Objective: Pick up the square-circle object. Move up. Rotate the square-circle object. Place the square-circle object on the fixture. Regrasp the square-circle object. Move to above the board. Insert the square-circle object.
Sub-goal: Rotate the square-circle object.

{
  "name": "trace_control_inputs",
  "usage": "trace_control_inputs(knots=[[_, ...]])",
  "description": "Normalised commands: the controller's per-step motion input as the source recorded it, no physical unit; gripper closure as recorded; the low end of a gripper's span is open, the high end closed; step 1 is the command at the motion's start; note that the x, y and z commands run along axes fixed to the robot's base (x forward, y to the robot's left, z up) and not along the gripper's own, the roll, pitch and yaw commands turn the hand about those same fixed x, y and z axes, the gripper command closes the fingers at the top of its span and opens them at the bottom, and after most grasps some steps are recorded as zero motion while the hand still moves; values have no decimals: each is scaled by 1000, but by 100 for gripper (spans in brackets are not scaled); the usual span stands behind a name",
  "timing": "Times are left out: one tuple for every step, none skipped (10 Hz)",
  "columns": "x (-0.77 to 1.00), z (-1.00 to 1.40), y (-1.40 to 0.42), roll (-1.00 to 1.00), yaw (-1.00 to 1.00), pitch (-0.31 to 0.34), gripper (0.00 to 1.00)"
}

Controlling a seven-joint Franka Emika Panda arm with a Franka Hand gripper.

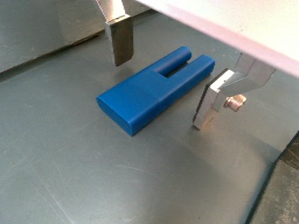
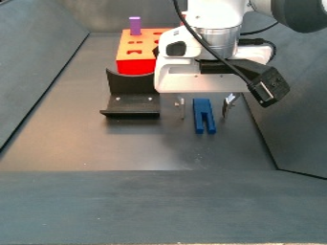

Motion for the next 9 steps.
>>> trace_control_inputs(knots=[[20, -171, 20, -176, -4, -59, 0], [20, -171, 20, -176, -4, -59, 0], [20, -171, 20, -176, -4, -59, 0], [20, -171, 20, -176, -4, -59, 0], [20, -171, 20, -176, -4, -59, 0], [20, -171, 20, -176, -4, -59, 0], [20, -171, 20, -176, -4, -59, 0], [20, -171, 20, -176, -4, -59, 0], [20, -171, 20, -176, -4, -59, 0]])
